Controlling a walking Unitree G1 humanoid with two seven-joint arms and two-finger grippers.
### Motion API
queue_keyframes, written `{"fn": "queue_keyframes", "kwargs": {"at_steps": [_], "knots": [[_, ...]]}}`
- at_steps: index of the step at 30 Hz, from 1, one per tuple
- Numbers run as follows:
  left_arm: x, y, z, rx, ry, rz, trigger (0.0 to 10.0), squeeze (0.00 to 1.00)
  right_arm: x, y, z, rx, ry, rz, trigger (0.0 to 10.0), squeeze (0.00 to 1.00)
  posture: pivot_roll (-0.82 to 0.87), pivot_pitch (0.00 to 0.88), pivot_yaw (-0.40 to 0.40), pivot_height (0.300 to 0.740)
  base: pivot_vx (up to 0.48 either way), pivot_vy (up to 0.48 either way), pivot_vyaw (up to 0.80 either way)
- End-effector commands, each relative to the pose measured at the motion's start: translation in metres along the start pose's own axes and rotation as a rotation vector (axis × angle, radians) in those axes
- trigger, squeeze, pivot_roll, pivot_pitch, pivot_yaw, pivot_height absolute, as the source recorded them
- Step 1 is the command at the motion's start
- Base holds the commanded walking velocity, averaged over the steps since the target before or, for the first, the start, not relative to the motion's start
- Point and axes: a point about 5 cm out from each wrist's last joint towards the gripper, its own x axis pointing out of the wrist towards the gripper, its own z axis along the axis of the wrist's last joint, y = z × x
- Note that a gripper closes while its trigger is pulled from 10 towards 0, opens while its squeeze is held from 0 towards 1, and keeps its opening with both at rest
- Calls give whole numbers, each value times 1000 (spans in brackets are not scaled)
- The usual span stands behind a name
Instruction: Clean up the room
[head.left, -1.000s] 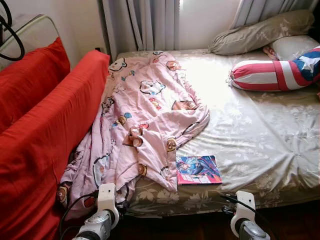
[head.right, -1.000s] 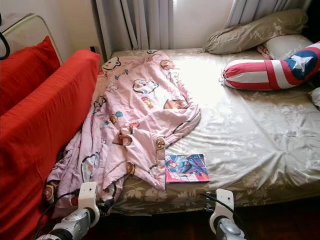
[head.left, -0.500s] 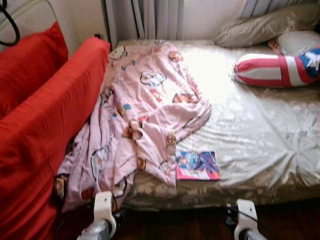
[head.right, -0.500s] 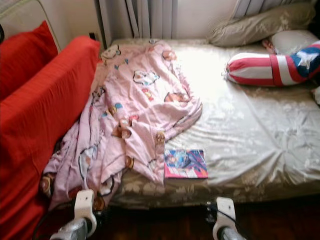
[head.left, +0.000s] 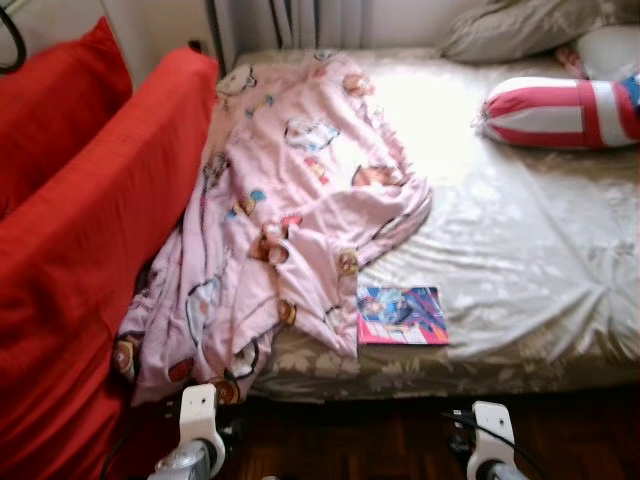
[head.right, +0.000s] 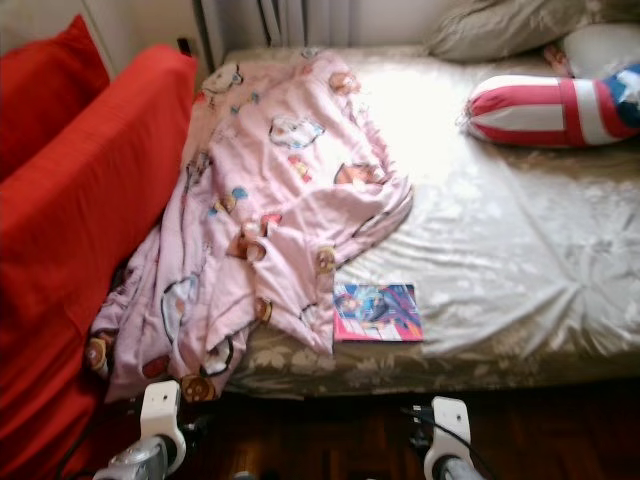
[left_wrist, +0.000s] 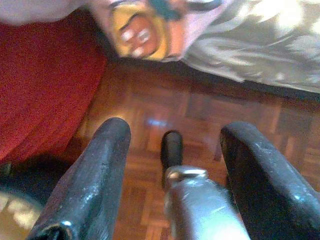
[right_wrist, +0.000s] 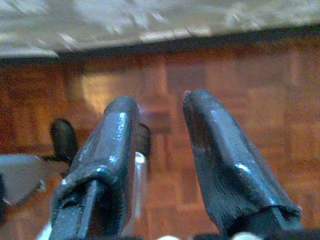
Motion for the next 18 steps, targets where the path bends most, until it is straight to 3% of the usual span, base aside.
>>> {"fn": "queue_keyframes", "kwargs": {"at_steps": [1,18], "knots": [[-2,1,-9,-2,32,-8,10000,0,-2,-3,-7,48,1,-23,10000,0,46,162,2,740,0,0,0],[-2,-2,-10,-1,30,-26,10000,0,-2,-4,-6,7,1,0,10000,0,24,152,-18,740,0,0,0]]}}
